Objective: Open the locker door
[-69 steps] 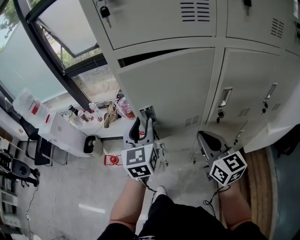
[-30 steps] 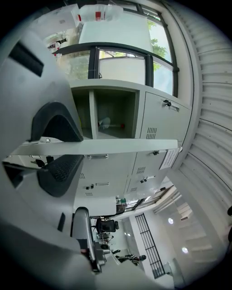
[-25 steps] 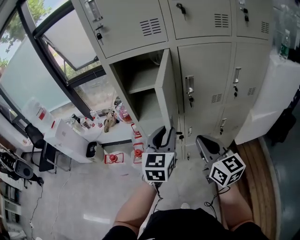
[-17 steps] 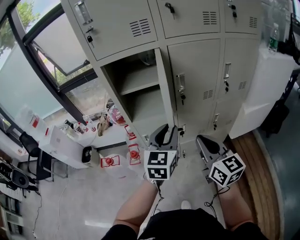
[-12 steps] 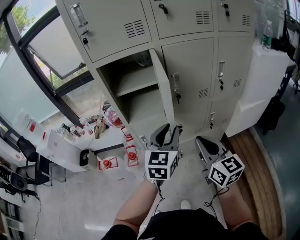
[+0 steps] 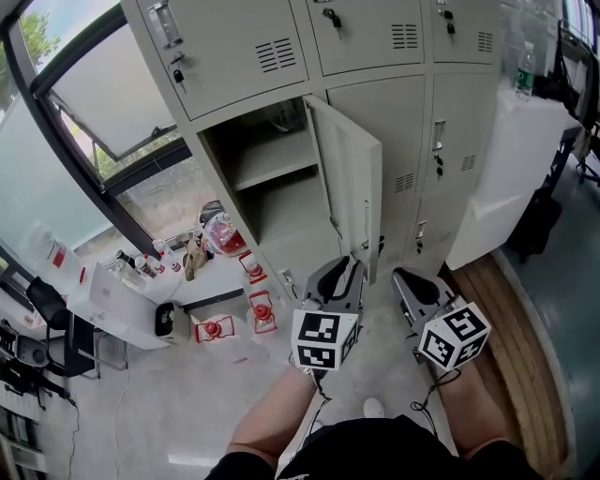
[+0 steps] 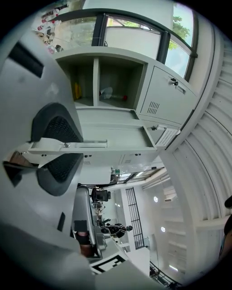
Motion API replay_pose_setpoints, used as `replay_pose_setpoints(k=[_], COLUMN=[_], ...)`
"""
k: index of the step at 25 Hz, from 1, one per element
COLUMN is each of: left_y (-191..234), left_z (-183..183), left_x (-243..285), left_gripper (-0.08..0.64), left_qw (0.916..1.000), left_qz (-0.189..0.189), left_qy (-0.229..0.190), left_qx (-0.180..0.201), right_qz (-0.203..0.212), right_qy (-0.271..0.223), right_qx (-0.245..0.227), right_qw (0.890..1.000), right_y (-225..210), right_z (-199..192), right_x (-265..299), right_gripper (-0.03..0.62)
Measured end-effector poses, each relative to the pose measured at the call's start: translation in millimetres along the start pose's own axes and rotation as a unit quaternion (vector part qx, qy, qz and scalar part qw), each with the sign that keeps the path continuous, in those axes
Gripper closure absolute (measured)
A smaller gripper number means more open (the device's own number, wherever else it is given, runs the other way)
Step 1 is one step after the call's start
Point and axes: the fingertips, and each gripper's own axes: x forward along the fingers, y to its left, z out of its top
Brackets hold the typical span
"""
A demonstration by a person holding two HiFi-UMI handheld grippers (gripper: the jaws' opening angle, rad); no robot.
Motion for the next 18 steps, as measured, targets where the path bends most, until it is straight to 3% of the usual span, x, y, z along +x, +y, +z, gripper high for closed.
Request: replay_pose_setpoints(k=[6, 18], left_y=[24, 65], left_z=[-5, -20], left_x=[-39, -130], left_gripper=[0.526, 0.540], left_qw=[1.0000, 0.9996], left_qz=[-0.001, -0.003], left_qy=[0.004, 0.003], left_qx=[-0.007, -0.028], right_qz=[0.008, 0.010], right_qy=[0.007, 0.017], right_qx=[-0.006, -0.013], right_qw=[1.000, 1.000], right_y=[42, 118], right_z=[-4, -19], right_x=[18, 46], right_gripper=[0.538, 0.538])
